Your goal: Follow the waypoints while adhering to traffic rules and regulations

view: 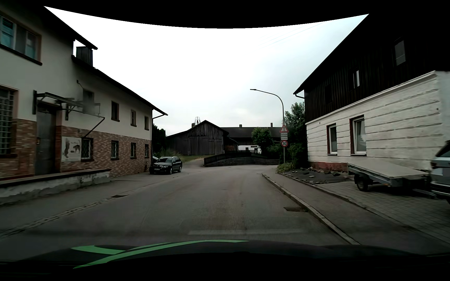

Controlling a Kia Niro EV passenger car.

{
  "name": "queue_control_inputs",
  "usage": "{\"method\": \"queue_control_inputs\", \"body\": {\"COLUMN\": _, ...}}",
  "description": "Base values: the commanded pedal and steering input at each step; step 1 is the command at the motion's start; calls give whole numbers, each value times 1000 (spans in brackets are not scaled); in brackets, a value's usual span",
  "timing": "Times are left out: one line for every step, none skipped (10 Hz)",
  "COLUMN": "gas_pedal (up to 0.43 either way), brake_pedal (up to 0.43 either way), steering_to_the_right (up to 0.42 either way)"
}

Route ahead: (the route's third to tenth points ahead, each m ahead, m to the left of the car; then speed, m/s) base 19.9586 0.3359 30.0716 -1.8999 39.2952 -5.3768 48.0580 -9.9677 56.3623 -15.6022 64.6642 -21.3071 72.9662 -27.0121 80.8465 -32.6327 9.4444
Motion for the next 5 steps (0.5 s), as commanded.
{"method": "queue_control_inputs", "body": {"gas_pedal": 0, "brake_pedal": 0, "steering_to_the_right": 30}}
{"method": "queue_control_inputs", "body": {"gas_pedal": 0, "brake_pedal": 0, "steering_to_the_right": 26}}
{"method": "queue_control_inputs", "body": {"gas_pedal": 0, "brake_pedal": 0, "steering_to_the_right": 24}}
{"method": "queue_control_inputs", "body": {"gas_pedal": 0, "brake_pedal": 0, "steering_to_the_right": 24}}
{"method": "queue_control_inputs", "body": {"gas_pedal": 0, "brake_pedal": 0, "steering_to_the_right": 24}}
